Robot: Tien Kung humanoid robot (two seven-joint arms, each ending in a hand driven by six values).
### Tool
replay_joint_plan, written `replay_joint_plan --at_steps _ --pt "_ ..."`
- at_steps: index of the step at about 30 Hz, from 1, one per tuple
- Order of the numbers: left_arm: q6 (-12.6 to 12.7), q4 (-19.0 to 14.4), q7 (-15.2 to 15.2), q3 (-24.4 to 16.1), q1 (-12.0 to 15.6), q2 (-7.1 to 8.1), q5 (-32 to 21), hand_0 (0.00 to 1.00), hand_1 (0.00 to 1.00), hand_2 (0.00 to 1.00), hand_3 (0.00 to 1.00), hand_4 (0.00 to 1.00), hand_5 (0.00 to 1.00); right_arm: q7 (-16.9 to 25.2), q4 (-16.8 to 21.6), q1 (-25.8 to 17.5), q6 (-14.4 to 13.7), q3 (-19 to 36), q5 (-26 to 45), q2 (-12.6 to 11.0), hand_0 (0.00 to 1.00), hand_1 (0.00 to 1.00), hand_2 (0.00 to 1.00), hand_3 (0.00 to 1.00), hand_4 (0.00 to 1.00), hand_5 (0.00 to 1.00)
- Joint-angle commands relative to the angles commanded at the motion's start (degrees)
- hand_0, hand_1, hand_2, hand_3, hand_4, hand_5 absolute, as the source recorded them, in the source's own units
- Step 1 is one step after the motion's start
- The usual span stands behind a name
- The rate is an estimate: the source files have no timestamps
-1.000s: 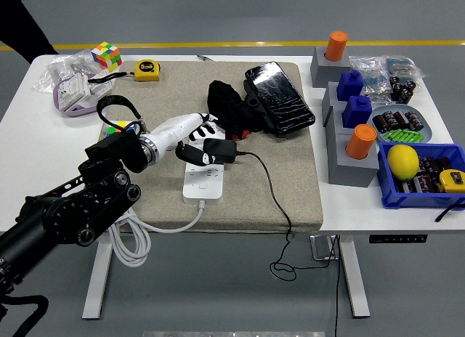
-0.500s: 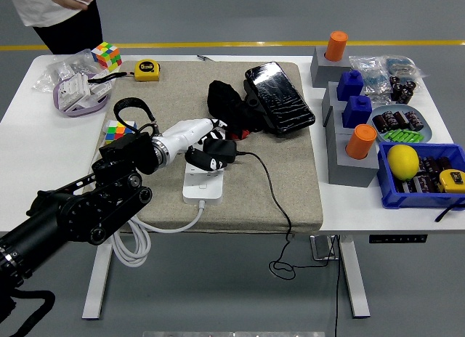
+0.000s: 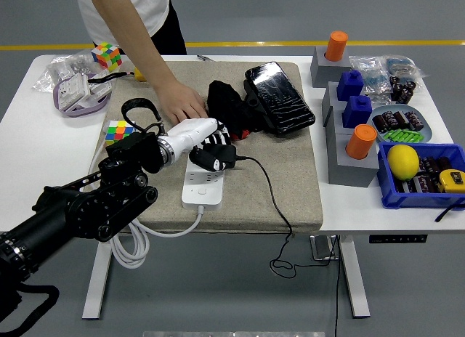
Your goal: Pull the plug out and thorw away
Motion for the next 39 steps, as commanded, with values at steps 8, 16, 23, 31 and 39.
replay_joint_plan --at_steps 8,16,23,31,39 --pt "-0.23 0.69 -0.24 0.25 -0.40 0.07 0.23 0.389 0.430 0.409 0.499 0.629 0.002 0.01 -0.03 -0.04 0.05 0.30 -0.02 0.09 0.569 0.645 0.668 0.560 0.959 0.448" --pt "1.34 -0.43 -2.73 0.01 -0.36 0.51 1.60 0.346 0.394 0.396 0.488 0.629 0.002 0.00 -0.03 -0.12 0.08 0.71 -0.11 0.22 0.569 0.645 0.668 0.560 0.959 0.448" --pt "2.11 -4.00 -3.85 -0.64 0.00 0.90 3.69 0.348 0.395 0.394 0.490 0.636 0.002 0.07 0.02 -0.17 0.04 0.76 -0.07 0.33 0.569 0.646 0.668 0.561 0.959 0.448" --pt "3.87 -9.05 -4.82 2.65 -0.23 -0.19 0.27 0.350 0.393 0.393 0.491 0.647 0.002 0.07 0.02 -0.10 0.09 0.56 0.02 0.29 0.569 0.645 0.669 0.560 0.959 0.448" --pt "5.08 -4.09 -5.83 8.40 -1.27 -2.78 -3.68 0.369 0.411 0.404 0.509 0.677 0.002 0.03 -0.01 0.08 0.10 0.51 0.10 0.29 0.569 0.645 0.668 0.560 0.959 0.448"
